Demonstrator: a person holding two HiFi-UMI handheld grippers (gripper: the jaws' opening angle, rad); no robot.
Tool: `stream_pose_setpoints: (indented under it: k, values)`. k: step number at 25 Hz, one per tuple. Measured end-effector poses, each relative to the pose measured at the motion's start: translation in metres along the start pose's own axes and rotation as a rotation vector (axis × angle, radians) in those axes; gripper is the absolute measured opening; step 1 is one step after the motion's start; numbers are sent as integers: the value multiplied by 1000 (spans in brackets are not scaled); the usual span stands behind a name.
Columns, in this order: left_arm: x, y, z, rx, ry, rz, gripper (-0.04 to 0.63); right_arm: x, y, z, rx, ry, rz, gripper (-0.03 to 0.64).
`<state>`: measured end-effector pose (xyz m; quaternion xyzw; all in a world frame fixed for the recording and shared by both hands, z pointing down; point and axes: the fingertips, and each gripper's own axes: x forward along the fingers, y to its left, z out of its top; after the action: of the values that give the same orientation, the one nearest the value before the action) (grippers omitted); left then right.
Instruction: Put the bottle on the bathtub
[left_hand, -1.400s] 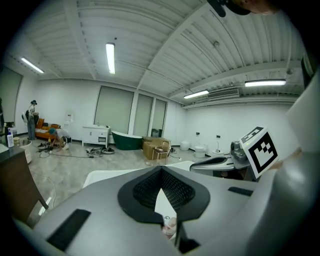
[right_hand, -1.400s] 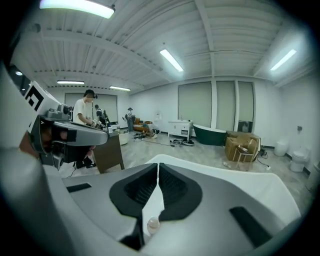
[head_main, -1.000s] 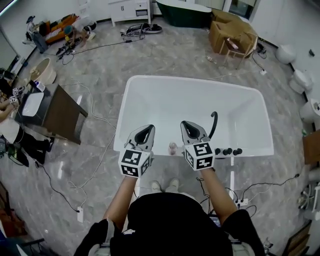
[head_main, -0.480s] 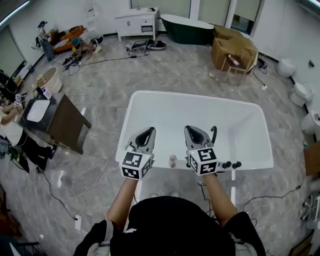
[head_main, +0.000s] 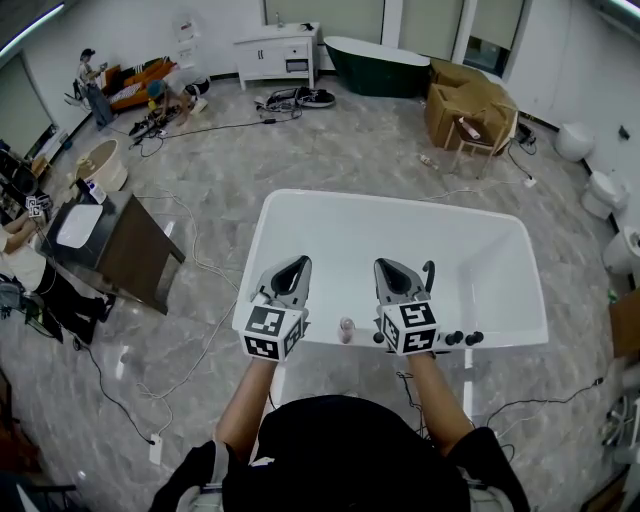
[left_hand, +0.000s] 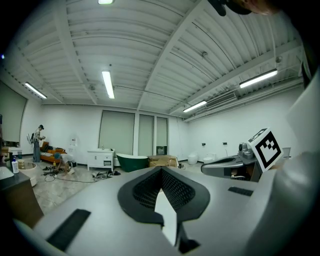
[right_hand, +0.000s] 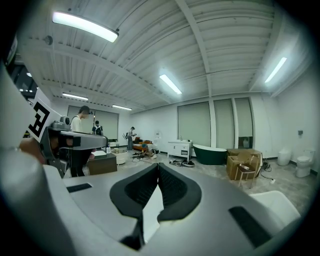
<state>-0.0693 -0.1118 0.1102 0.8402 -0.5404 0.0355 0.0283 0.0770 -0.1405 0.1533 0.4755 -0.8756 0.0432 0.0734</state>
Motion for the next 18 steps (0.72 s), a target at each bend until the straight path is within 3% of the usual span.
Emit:
stream_pose_setpoints:
  k: [18]
  values:
    - [4, 9, -4, -3, 8, 7, 12, 10, -2, -16, 14, 32, -15, 23]
